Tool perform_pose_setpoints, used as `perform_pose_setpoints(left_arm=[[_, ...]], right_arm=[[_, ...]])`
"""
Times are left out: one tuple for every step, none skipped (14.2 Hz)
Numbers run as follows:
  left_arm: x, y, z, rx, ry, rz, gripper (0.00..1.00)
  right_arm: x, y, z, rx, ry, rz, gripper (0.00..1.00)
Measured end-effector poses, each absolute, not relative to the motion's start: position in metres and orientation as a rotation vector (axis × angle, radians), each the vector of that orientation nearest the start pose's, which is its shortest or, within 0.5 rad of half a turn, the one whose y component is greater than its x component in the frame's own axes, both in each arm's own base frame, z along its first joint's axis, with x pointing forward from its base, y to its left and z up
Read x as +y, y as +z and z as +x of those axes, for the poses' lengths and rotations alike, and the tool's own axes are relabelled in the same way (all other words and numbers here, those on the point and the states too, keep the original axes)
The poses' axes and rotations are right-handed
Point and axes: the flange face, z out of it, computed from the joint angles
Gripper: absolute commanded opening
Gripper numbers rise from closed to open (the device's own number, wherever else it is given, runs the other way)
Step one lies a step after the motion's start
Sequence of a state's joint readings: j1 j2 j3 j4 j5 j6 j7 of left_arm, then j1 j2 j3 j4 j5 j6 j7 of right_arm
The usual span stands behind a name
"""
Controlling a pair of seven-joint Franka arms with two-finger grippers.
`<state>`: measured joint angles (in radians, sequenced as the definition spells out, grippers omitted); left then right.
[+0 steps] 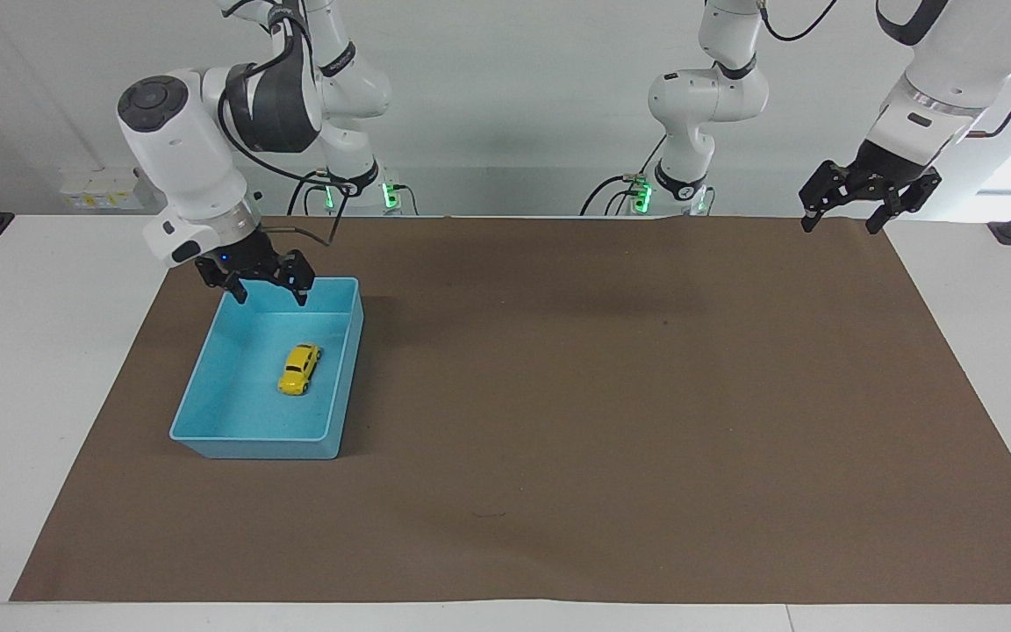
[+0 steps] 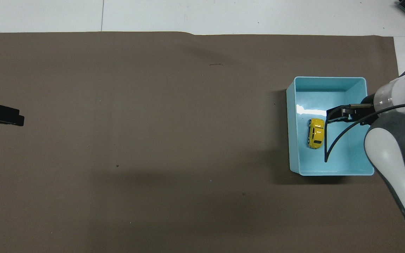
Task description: Wind up and store yellow beetle car
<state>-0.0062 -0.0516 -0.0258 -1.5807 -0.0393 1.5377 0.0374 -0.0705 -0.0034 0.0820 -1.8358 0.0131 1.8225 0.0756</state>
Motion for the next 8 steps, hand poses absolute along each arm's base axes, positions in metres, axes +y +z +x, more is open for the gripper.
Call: perform_pose_setpoints(left_arm=[[-0.022,0.645,0.535,0.113,-0.014,-3.178,1.00],[-0.022,0.645,0.535,0.113,-0.014,-3.178,1.00],[-0.022,0.645,0.535,0.113,-0.014,-3.178,1.00],[-0.022,0.645,0.535,0.113,-0.014,-3.178,1.00],[-0.022,0.645,0.535,0.113,-0.014,-3.178,1.00],[-0.022,0.645,0.535,0.113,-0.014,-3.178,1.00],[-0.022,0.645,0.535,0.113,-0.014,-3.178,1.00],[-0.022,0.645,0.535,0.113,-0.014,-3.178,1.00]], right_arm=[[0.008,0.530,0.556,0.104,0.020,-3.129,1.00],[0.009,0.536,0.553,0.103,0.026,-3.130,1.00],[0.009,0.540,0.549,0.103,0.038,-3.130,1.00],[0.009,0.545,0.548,0.103,0.050,-3.130,1.00],[0.009,0.552,0.546,0.102,0.060,-3.130,1.00],[0.009,0.560,0.546,0.102,0.065,-3.130,1.00],[0.009,0.569,0.545,0.101,0.067,-3.130,1.00],[0.009,0.579,0.544,0.101,0.073,-3.130,1.00]])
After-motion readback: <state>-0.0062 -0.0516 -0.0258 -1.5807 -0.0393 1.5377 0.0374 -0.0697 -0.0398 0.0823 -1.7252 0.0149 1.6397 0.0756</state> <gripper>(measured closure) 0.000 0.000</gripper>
